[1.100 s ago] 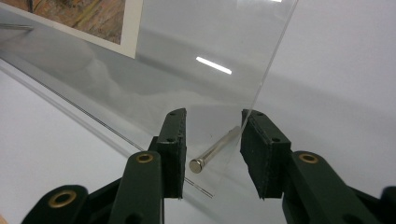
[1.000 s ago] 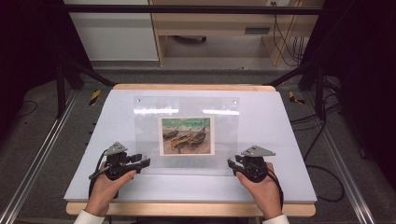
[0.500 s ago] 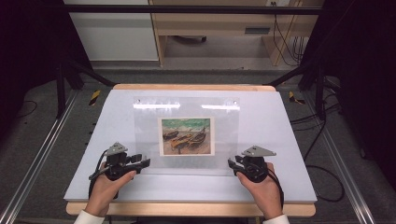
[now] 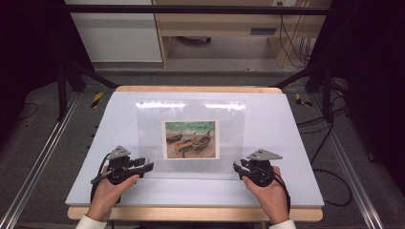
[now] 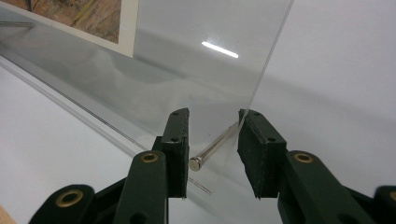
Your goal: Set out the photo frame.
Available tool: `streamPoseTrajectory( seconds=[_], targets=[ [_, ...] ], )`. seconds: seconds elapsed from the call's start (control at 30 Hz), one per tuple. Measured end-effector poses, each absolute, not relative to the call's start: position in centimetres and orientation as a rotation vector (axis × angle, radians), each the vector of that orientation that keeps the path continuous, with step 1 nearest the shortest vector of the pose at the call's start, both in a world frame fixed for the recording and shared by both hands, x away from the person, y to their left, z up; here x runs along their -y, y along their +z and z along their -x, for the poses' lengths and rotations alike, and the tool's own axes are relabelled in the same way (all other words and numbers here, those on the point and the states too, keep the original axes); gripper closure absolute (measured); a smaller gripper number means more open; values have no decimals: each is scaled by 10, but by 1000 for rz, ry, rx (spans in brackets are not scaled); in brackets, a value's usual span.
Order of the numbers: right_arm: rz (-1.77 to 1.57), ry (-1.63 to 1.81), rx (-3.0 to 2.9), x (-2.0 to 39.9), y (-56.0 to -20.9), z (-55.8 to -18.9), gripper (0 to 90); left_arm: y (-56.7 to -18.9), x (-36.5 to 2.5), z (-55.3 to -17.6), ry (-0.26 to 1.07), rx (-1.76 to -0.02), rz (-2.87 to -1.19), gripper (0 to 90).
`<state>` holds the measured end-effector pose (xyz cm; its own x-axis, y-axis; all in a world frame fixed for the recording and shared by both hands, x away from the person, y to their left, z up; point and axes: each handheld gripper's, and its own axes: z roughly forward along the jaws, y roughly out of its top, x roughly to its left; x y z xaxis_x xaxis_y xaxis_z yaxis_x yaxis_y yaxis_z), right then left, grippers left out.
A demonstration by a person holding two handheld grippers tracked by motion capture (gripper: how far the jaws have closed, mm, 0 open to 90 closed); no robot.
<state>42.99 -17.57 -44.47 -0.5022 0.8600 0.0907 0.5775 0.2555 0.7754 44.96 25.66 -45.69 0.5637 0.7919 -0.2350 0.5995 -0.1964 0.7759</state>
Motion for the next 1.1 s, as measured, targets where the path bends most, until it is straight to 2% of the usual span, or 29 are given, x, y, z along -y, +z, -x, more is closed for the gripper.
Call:
streamPoseTrajectory(
  seconds=[1.1],
  targets=[
    [-1294, 1090, -2185, 175, -447, -424, 656, -459, -256, -446, 273, -1121, -1917, 512]
  ],
)
